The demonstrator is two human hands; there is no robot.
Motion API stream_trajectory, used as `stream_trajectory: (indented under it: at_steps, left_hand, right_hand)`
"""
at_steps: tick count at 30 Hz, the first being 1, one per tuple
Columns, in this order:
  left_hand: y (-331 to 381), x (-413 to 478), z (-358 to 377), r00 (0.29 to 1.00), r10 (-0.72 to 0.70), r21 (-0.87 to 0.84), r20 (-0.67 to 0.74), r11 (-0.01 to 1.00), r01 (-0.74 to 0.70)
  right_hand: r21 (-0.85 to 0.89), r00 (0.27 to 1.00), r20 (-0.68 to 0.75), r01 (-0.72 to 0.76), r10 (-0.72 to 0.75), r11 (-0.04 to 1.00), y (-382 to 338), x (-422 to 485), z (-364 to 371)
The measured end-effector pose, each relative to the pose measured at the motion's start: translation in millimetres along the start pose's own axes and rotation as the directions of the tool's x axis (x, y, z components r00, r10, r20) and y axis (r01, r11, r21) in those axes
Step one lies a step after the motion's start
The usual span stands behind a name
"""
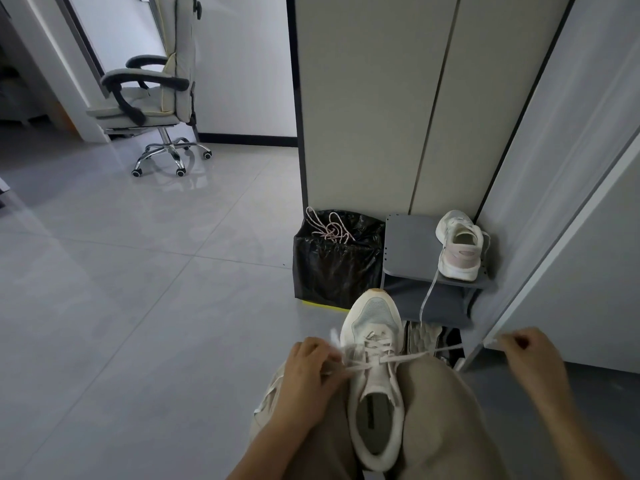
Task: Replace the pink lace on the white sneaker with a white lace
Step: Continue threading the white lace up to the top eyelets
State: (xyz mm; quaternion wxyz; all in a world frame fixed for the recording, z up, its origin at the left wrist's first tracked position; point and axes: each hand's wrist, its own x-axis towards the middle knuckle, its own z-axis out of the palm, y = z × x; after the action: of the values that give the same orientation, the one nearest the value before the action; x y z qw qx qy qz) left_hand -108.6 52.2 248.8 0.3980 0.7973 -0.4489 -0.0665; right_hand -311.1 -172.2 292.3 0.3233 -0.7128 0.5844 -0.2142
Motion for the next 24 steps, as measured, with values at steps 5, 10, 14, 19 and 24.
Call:
stream_trajectory:
  at_steps: [5,10,14,19,24]
  left_hand:
    - [12,8,6,0.998,-0.006,0.078,0.070,0.997,0.000]
    - [18,10,-4,0.980,-0.176,-0.183,0.099,0.964,0.191]
    - [11,6,-14,0.961,-0.241,-0.318,0.137,0.908,0.273]
    - [12,2,-17,0.955,-0.252,-0.489,0.154,0.821,0.295]
    - [16,3,-17,0.943,-0.294,-0.540,0.157,0.774,0.331]
  right_hand:
    - [-0.122,0.908,0.250,0.373,-0.335,0.920,-17,-24,33]
    - [-0.088,0.698,0.578,0.569,-0.423,0.818,-52,-56,52]
    - [0.019,0.758,0.554,0.403,-0.345,0.915,-41,-36,24]
    - [-0.050,0.963,0.224,0.163,-0.148,0.985,3,-4,-15]
    - [-0.344,0.983,0.174,0.006,0.058,0.939,30,2,-13]
